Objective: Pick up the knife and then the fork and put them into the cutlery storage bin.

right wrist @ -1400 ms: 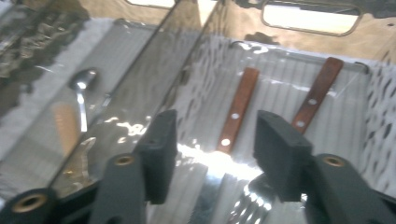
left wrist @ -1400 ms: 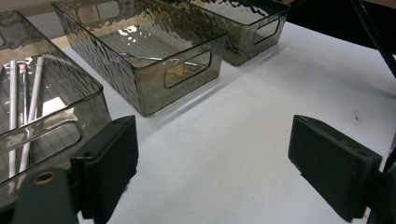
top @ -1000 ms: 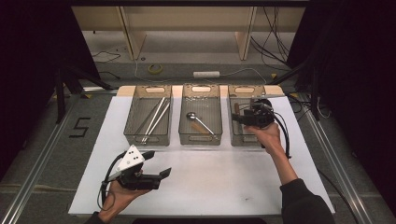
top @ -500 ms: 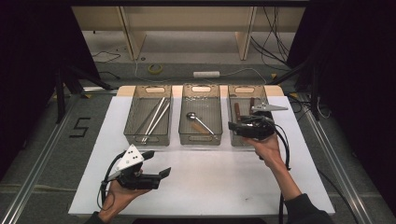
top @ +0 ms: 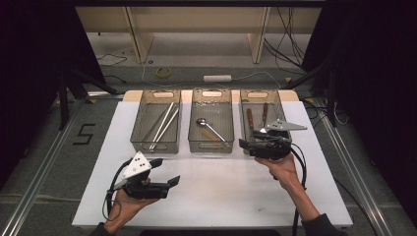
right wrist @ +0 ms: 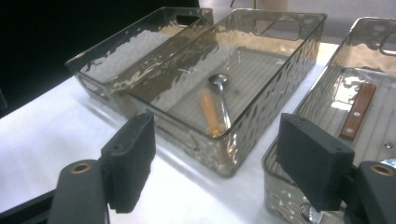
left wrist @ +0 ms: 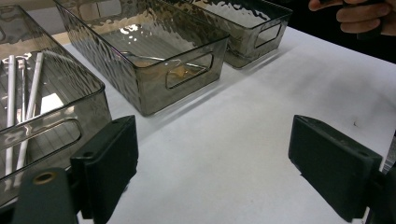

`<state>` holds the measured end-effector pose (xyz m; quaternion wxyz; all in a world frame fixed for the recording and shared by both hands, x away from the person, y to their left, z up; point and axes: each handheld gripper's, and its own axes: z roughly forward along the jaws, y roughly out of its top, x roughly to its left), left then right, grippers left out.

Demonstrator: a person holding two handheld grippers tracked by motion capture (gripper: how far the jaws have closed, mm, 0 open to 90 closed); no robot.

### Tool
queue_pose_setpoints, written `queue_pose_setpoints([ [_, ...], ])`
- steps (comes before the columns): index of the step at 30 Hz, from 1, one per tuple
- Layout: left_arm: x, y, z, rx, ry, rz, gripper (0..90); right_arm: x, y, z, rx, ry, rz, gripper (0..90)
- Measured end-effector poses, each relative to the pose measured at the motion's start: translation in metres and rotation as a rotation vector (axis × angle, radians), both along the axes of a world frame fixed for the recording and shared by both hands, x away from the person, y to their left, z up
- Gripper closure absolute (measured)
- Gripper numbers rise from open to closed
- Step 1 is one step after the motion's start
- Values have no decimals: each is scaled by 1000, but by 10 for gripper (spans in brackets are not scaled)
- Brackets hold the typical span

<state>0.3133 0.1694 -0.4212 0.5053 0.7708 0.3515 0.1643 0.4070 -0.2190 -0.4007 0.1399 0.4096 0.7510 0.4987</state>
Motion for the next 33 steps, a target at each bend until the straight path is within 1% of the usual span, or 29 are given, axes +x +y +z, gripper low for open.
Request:
queue_pose_setpoints([
  [4,0,0,0,1,-2,-2,154,-8,0,-2,-4,0,11,276],
  [11,0,2,0,-10,4,0,154,-21,-2,-3,15,-15,27,262],
  [17,0,2,0,-12,6,-6,154,-39,-4,-7,40,-28,48,237],
  [23,-1,3,0,-23,8,-6,154,-59,-7,-11,33,-52,59,233],
  [28,-1,4,1,-42,15,-3,154,-70,-11,-15,36,-48,61,220],
  [29,0,4,1,-41,14,-2,154,-72,-11,-16,36,-42,62,217],
  [33,-1,4,1,-39,15,-8,154,-78,-15,-19,40,-43,67,207],
])
